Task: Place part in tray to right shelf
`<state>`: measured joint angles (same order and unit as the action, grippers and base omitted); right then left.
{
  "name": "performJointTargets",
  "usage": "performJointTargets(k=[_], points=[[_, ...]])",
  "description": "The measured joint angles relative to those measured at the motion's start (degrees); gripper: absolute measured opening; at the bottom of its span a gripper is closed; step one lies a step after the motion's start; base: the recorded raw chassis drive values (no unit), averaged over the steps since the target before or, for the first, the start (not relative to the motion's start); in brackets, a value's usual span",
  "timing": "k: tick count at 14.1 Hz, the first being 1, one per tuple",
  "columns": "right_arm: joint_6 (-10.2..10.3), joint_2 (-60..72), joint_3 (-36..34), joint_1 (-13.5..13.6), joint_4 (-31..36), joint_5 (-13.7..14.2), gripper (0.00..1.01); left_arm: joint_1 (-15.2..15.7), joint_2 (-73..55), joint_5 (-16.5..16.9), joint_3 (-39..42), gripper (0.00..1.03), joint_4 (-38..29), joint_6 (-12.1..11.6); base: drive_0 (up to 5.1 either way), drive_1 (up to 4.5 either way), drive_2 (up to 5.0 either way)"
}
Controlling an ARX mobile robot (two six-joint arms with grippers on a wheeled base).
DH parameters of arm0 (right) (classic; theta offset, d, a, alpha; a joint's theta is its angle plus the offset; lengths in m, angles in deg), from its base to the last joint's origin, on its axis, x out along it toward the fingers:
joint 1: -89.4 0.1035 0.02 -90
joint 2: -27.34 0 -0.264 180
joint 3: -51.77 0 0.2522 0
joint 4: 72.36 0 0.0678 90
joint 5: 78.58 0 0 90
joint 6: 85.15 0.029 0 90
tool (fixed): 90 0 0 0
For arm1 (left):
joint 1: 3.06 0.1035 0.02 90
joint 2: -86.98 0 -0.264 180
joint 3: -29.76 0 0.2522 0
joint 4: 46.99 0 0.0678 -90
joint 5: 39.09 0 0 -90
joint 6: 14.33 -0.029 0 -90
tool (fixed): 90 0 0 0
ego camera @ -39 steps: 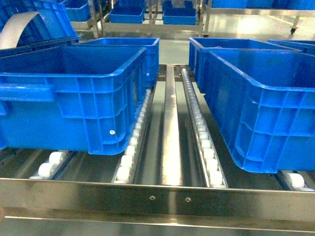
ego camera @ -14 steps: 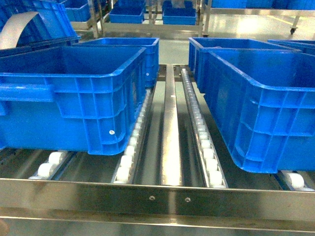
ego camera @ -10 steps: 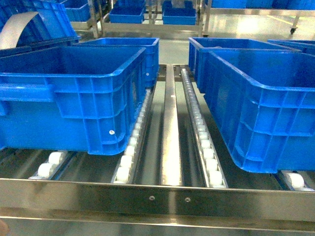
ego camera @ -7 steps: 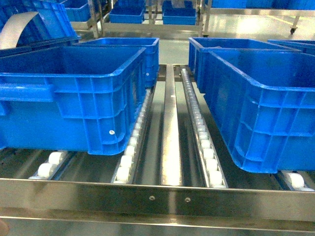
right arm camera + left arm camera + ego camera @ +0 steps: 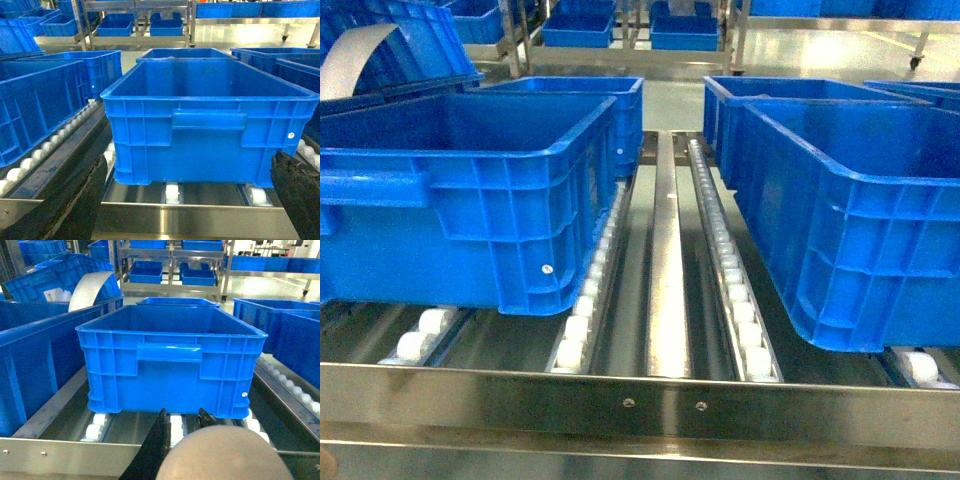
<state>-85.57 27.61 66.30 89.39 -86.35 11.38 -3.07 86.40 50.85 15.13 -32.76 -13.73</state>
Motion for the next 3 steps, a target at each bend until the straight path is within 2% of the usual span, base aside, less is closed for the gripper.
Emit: performJointTargets(k=[3], points=[[0.0, 0.0, 0.0, 0.0, 0.0, 0.0, 0.98, 0.0, 0.0, 0.0, 0.0, 0.12, 0.0, 0.0, 0.0, 0.00, 0.0]])
